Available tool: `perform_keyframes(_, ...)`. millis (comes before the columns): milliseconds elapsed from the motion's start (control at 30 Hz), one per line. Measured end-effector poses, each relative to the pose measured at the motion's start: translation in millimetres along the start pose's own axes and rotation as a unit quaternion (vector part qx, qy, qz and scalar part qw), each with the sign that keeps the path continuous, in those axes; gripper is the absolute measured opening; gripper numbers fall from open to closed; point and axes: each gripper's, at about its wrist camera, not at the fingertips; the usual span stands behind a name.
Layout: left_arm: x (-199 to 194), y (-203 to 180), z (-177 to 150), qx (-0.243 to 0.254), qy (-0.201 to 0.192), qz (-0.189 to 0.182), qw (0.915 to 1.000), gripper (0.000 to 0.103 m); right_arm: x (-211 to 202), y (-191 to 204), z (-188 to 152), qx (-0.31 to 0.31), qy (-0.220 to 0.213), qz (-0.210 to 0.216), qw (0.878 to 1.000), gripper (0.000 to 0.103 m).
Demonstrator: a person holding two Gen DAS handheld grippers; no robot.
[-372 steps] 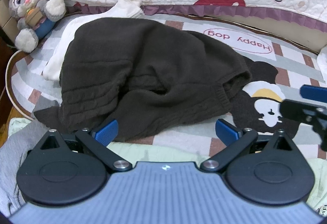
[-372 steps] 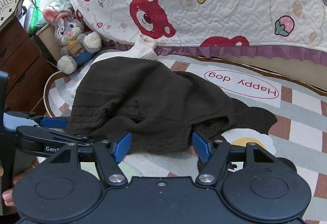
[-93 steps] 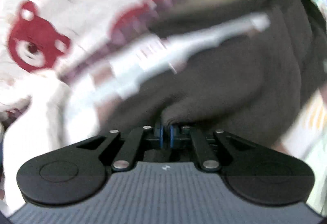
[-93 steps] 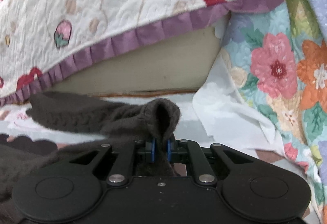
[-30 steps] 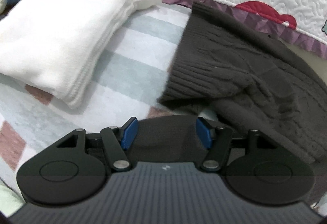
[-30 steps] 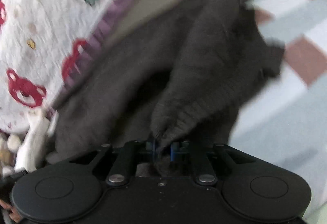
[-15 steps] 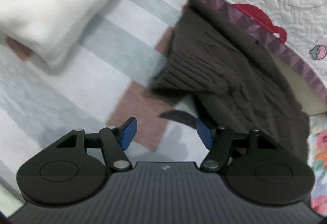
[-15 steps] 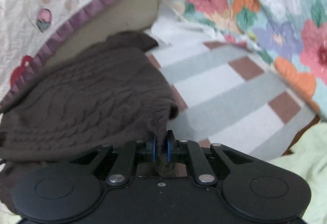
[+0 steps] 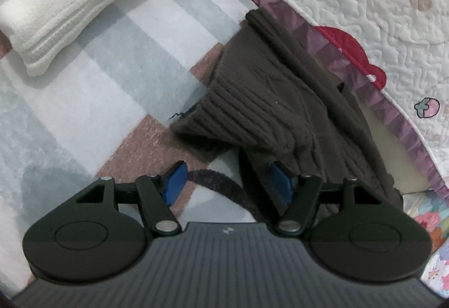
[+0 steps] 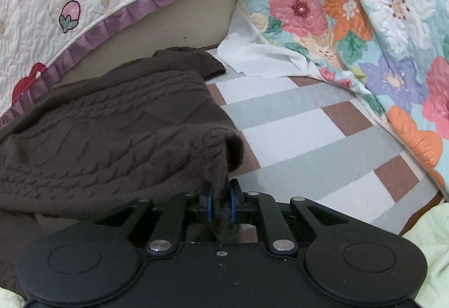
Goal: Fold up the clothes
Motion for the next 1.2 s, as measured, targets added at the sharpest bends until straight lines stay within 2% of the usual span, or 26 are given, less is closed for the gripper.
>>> perform_keyframes(67, 0, 1, 1, -0.01, -0.015, 0.005, 0.9998, 0.066, 2, -5, 1, 0.01, 0.005, 0.015, 1.0, 0.014)
perform_keyframes(133, 0, 0, 3, -0.016, -0.029, 0.012, 0.9994, 0.07, 7, -13, 2, 0.038, 0.022, 0.057, 0.997, 0.02)
perform_keyframes(200, 5, -9, 7, 0.023, -0.037, 0.036, 0.9984, 0.07, 14, -22, 2, 0.081, 0.039, 0.104, 0.991, 0.021)
perform_keyframes(267, 12, -15, 7, 0.039, -0.042, 0.042, 0.9975, 0.07, 17, -25, 0, 0.105, 0.043, 0.123, 0.986, 0.021)
perform_keyframes(333, 18, -21, 0, 0.047, -0.062, 0.052, 0.9956, 0.078, 18, -24, -2, 0.103, 0.042, 0.124, 0.986, 0.022)
perform_keyframes(367, 21, -24, -3, 0.057, -0.065, 0.061, 0.9944, 0.079, 19, -23, -4, 0.099, 0.043, 0.122, 0.987, 0.028)
perform_keyframes(433, 28, -34, -7, 0.084, -0.072, 0.085, 0.9902, 0.08, 21, -21, -6, 0.101, 0.049, 0.123, 0.986, 0.061)
perform_keyframes(500, 32, -38, -6, 0.095, -0.081, 0.089, 0.9881, 0.078, 26, -21, -11, 0.118, 0.058, 0.128, 0.983, 0.063)
perform_keyframes(567, 24, -45, -9, 0.117, -0.093, 0.095, 0.9842, 0.054, 33, -18, -16, 0.116, 0.063, 0.133, 0.982, 0.064)
perform_keyframes(600, 15, -50, -11, 0.131, -0.101, 0.098, 0.9813, 0.025, 36, -15, -18, 0.111, 0.063, 0.134, 0.983, 0.064)
perform_keyframes(633, 7, -55, -13, 0.146, -0.109, 0.101, 0.9781, 0.022, 38, -13, -19, 0.099, 0.059, 0.135, 0.984, 0.047)
perform_keyframes(667, -2, -60, -16, 0.16, -0.117, 0.103, 0.9746, 0.021, 37, -9, -17, 0.073, 0.047, 0.133, 0.987, 0.026)
perform_keyframes(700, -10, -65, -18, 0.174, -0.125, 0.106, 0.9709, 0.02, 35, -7, -12, 0.051, 0.042, 0.129, 0.99, 0.013)
perform_keyframes(733, -19, -69, -21, 0.188, -0.133, 0.109, 0.9669, 0.019, 28, -8, -6, 0.044, 0.028, 0.129, 0.99, 0.012)
perform_keyframes(800, -36, -79, -25, 0.217, -0.149, 0.115, 0.958, 0.018, -3, -16, 8, 0.048, -0.03, 0.143, 0.988, 0.01)
perform_keyframes(867, -54, -88, -31, 0.242, -0.164, 0.119, 0.9491, 0.018, -44, -24, 24, 0.04, -0.085, 0.13, 0.987, 0.005)
perform_keyframes(933, -79, -81, -40, 0.228, -0.164, 0.106, 0.9539, 0.018, -81, -33, 35, 0.032, -0.131, 0.116, 0.984, 0.001)
perform_keyframes(1000, -104, -74, -48, 0.214, -0.165, 0.093, 0.9583, 0.018, -115, -44, 42, 0.016, -0.147, 0.127, 0.981, 0.001)
perform_keyframes(1033, -116, -70, -53, 0.207, -0.165, 0.088, 0.9604, 0.018, -127, -48, 43, 0.005, -0.146, 0.13, 0.981, 0.001)
perform_keyframes(1100, -122, -54, -62, 0.187, -0.161, 0.093, 0.9647, 0.018, -130, -48, 37, -0.024, -0.103, 0.121, 0.987, 0.001)
perform_keyframes(1133, -113, -41, -62, 0.174, -0.147, 0.11, 0.9674, 0.018, -127, -48, 32, -0.036, -0.08, 0.114, 0.99, 0.002)
perform_keyframes(1200, -75, -19, -54, 0.154, -0.087, 0.156, 0.9717, 0.02, -101, -48, 14, -0.034, -0.031, 0.093, 0.995, 0.009)
Point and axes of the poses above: each gripper's, at about its wrist camera, not at the fingertips, and x roughly the way its jaws point, y to its left, z to its top, and after that the axes turned 15 degrees about y, right-handed
